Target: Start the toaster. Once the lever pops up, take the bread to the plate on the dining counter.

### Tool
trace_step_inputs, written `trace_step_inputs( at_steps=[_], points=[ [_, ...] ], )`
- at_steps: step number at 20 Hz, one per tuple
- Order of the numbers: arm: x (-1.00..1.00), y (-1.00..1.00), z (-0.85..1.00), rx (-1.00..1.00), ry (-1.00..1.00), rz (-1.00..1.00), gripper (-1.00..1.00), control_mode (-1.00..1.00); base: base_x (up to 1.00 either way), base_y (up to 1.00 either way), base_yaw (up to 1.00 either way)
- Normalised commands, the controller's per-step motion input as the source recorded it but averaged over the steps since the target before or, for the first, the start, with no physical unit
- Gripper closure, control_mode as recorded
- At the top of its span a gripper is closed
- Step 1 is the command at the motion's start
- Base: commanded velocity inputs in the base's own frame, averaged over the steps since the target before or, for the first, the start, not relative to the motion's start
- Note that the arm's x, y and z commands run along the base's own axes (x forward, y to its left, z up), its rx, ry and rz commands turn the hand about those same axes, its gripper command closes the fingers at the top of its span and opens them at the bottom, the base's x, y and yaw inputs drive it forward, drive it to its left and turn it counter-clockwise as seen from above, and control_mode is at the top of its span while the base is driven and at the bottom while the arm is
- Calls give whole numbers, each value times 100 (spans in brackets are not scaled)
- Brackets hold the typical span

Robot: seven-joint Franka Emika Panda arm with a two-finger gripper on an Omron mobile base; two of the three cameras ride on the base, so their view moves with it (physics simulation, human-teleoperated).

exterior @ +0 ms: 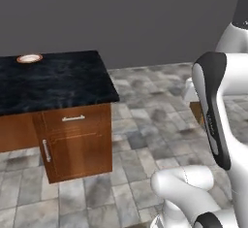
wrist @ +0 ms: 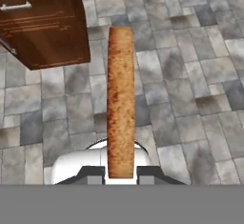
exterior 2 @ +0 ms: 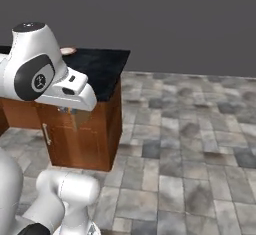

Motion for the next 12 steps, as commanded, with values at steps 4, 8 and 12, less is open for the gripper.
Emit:
trace_step_inputs(
  at_steps=[4,8,12],
  points=[
    [0,0,0,0,0,0,100,100,85,-100,27],
    [0,0,0,0,0,0,100,100,95,-100,28],
    [0,0,0,0,0,0,100,100,92,-100,30]
  ],
)
